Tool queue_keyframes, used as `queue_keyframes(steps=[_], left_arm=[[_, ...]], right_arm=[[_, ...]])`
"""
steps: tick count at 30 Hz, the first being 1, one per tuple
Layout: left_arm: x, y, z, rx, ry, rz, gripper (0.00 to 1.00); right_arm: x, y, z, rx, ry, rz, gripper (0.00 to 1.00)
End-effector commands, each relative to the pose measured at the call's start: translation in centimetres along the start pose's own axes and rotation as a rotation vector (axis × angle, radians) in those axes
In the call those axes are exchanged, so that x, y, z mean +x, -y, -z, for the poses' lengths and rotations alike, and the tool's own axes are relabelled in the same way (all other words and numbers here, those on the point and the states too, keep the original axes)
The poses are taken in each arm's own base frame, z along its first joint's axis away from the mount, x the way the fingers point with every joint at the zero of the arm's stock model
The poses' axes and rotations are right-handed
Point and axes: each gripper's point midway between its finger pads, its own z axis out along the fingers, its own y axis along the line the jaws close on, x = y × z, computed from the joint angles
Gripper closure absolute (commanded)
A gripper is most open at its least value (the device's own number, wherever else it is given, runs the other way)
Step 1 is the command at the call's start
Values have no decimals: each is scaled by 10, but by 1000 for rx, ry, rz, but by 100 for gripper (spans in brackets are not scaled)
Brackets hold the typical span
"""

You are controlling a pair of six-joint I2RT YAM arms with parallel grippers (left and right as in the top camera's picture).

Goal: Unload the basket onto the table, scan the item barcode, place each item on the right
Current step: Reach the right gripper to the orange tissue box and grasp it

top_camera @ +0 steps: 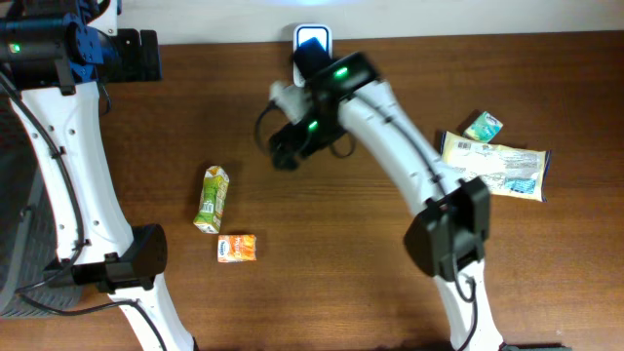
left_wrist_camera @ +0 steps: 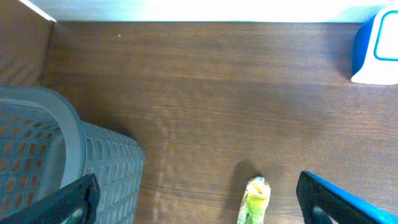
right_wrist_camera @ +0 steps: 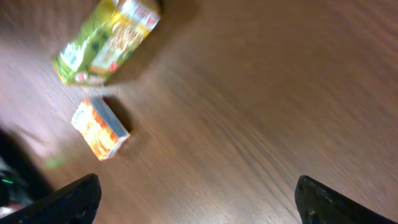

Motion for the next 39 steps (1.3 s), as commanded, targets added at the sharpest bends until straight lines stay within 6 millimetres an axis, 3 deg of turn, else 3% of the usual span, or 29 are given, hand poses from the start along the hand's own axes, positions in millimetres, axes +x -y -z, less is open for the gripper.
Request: queue_keyframes(steps=[1, 4, 9, 21, 31, 39], left_arm=[[-2, -2, 7, -5, 17, 9, 1], [-2, -2, 7, -5, 17, 9, 1], [-2, -2, 7, -5, 18, 8, 1], [-1, -3, 7, -7, 17, 10, 1], [-1, -3, 7, -7, 17, 10, 1], [-1, -3, 7, -7, 17, 10, 1]], right_arm=[[8, -12, -27, 138, -88, 156, 1], [13, -31, -46, 124, -128, 234, 0], [23, -45, -69, 82, -180, 309, 8], [32, -63, -80, -42, -195, 396, 10], [41, -79, -110, -157, -227, 403, 24], [43, -119, -128, -194, -220, 485, 38]])
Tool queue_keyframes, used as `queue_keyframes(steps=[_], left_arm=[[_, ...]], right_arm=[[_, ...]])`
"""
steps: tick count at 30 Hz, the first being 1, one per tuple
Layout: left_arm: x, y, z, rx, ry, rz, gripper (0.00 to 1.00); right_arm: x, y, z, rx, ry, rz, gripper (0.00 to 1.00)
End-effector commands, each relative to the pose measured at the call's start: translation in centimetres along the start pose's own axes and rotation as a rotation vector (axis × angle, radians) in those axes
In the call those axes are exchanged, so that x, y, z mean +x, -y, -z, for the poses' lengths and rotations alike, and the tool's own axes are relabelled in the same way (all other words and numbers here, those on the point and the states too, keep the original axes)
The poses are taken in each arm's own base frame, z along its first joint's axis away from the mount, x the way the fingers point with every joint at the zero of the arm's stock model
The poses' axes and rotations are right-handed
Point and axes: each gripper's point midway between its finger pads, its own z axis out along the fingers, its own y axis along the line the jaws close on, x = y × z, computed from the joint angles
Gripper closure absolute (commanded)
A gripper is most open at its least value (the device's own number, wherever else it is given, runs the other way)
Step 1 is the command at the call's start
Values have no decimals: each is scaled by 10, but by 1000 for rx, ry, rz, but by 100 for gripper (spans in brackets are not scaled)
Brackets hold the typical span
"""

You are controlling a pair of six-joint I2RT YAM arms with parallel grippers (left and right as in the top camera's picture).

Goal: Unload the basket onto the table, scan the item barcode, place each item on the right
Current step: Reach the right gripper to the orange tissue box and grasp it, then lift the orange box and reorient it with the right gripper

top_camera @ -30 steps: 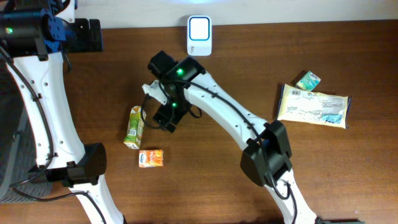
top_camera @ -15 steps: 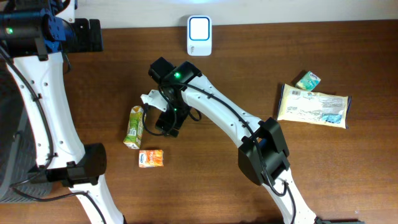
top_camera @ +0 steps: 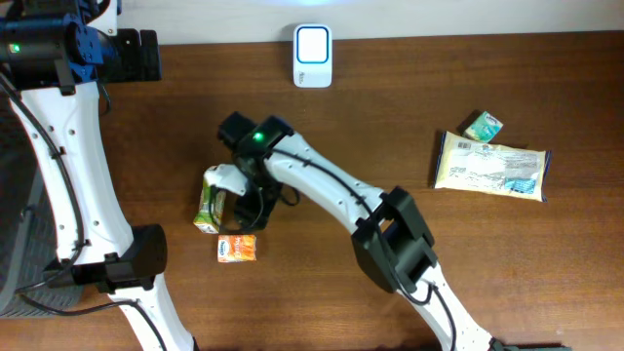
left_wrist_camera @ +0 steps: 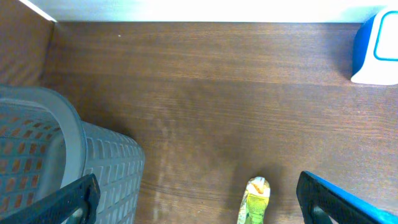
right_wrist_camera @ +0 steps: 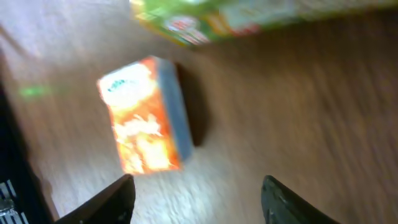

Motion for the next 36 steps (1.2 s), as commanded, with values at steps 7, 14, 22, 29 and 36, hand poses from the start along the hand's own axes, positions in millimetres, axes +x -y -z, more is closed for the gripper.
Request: queue_keyframes(steps=[7, 14, 22, 29, 36], left_arm=[[-1, -3, 7, -7, 17, 11, 1], [-2, -3, 7, -7, 18, 11, 1], [-1, -3, 7, -7, 17, 11, 1], [-1, -3, 7, -7, 17, 11, 1], [-1, -3, 7, -7, 17, 11, 1]], right_arm=[[4, -23, -38, -81, -60, -2, 47], [6, -22, -41, -81, -70, -5, 67], [21, -23, -52, -99, -111, -26, 74], [19, -5, -38, -59, -91, -124, 96], [32, 87, 50, 164, 55, -665, 96]])
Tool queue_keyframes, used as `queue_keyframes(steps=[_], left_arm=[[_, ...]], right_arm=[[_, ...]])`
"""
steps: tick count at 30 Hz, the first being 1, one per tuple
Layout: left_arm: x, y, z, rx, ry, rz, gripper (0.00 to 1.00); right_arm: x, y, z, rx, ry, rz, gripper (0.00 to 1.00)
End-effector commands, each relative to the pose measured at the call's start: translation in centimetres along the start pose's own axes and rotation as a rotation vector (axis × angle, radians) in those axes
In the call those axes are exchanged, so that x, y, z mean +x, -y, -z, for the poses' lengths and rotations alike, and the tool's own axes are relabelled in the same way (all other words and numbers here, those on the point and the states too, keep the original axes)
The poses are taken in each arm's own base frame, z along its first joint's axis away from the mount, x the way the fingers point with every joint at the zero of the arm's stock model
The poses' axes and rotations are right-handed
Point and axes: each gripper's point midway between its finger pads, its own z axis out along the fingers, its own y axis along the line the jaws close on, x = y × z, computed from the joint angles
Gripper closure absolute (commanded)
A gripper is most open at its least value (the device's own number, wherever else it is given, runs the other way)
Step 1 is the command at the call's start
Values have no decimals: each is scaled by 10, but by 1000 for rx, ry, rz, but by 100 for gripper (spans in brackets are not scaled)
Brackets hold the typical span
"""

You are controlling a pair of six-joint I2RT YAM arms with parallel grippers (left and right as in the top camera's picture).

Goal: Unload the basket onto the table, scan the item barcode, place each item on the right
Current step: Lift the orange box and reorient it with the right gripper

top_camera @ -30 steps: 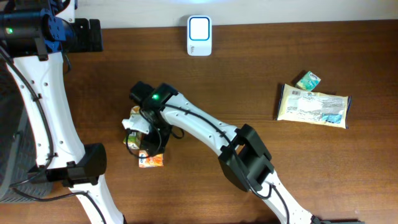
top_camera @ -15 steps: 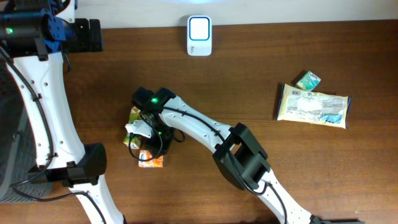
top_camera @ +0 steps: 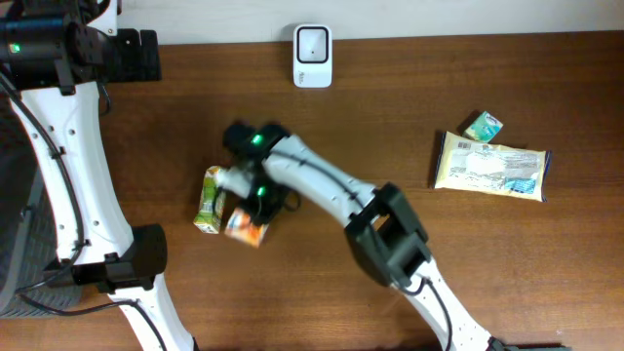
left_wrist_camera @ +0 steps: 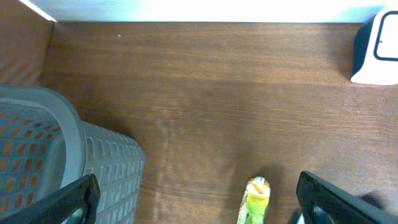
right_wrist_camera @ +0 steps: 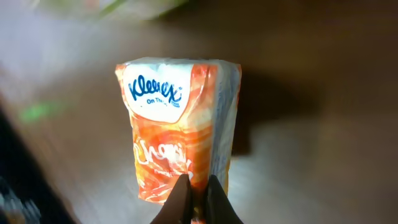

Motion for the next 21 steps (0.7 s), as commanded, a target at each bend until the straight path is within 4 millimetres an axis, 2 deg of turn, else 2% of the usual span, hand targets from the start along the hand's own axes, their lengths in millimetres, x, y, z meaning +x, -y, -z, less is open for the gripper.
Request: queue_keyframes(steps=[1, 3, 5, 9, 11, 12, 14, 21], left_arm=[[-1, -3, 7, -7, 17, 10, 1], [-1, -3, 7, -7, 17, 10, 1], [-1, -3, 7, -7, 17, 10, 1], [-1, -3, 7, -7, 17, 10, 1], [-1, -3, 7, -7, 17, 10, 1], [-1, -3, 7, -7, 17, 10, 1], [-1, -3, 7, -7, 17, 11, 1], [-1, -3, 7, -7, 17, 10, 1]], right_arm=[[-1, 71, 64, 172, 131, -413, 96], [16, 107, 78, 237, 143, -651, 96], [29, 126, 78, 238, 135, -777, 96], [50, 143, 59, 229, 87, -900, 96], [57, 145, 53, 222, 63, -908, 92], [61, 149, 55, 219, 57, -893, 84], [59, 151, 59, 191, 69, -867, 78], [52, 162, 90, -46, 170, -666, 74]])
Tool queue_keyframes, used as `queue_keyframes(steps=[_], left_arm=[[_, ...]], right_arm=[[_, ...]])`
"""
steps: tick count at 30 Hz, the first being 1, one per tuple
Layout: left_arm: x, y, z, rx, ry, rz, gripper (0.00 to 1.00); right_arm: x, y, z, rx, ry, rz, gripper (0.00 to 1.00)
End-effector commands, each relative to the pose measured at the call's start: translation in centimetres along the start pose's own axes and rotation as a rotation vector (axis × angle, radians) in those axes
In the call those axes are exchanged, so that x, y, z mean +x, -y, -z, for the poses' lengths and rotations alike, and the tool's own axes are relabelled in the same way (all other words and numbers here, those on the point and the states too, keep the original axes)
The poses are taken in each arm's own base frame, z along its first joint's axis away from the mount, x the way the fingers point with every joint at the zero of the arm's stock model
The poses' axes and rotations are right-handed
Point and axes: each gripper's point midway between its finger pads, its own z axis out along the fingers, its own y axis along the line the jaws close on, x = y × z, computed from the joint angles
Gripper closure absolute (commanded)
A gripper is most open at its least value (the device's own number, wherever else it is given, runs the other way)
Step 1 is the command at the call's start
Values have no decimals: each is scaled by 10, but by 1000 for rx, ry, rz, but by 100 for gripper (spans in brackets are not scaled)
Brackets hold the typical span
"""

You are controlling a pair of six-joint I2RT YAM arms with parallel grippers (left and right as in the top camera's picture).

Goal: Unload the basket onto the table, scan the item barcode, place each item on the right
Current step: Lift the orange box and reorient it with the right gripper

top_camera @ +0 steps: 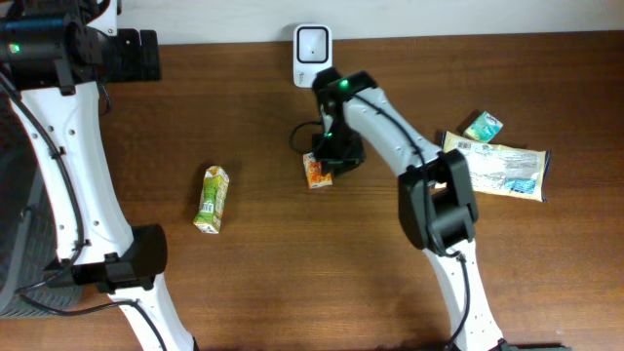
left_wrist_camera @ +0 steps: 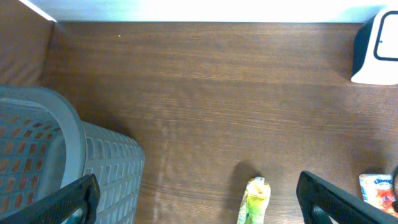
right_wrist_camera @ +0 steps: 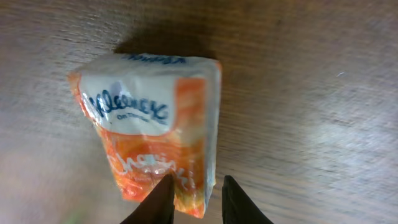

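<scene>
An orange Kleenex tissue pack point(right_wrist_camera: 149, 137) lies on the wood, about a hand's width in front of the white barcode scanner point(top_camera: 312, 44); it also shows in the overhead view point(top_camera: 317, 172). My right gripper point(right_wrist_camera: 196, 199) stands over its lower end. The jaws are parted a little, with a sliver of gap at the right finger, so the gripper is open. My left gripper point(left_wrist_camera: 196, 202) hangs wide open at the far left back, with nothing between its fingers.
A green juice carton point(top_camera: 212, 198) lies left of centre. A yellow snack bag point(top_camera: 492, 166) and a small teal packet point(top_camera: 483, 127) lie at the right. A grey mesh basket point(left_wrist_camera: 62, 155) stands beyond the table's left edge.
My right gripper has moved from beside the juice carton to just in front of the scanner, and the tissue pack with it. Its jaws stand wider apart now. The left arm is unchanged.
My right gripper was open near the scanner, with the tissue pack beside the juice carton. Then it was over the pack, jaws narrowing. Then it was shut on the pack there. Now the pack is in front of the scanner between loosened jaws.
</scene>
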Motion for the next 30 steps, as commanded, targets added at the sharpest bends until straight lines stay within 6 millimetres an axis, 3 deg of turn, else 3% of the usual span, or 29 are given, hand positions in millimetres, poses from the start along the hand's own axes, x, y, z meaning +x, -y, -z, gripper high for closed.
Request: queue_keyframes(steps=[1, 5, 11, 16, 23, 27, 30], left_arm=[[-1, -3, 7, -7, 17, 10, 1], [-1, -3, 7, -7, 17, 11, 1], [-1, -3, 7, -7, 17, 10, 1], [-1, -3, 7, -7, 17, 10, 1], [-1, -3, 7, -7, 17, 10, 1], [-1, -3, 7, -7, 17, 10, 1], [-1, -3, 7, -7, 17, 10, 1]], right_arm=[[-12, -1, 33, -210, 45, 169, 71], [-11, -10, 38, -353, 59, 290, 68], [-7, -26, 7, -348, 54, 353, 66], [-4, -15, -11, -342, 37, 322, 67], [-8, -4, -8, -342, 46, 298, 91], [-7, -10, 8, -410, 47, 293, 96], [4, -37, 55, -629, 81, 402, 96]])
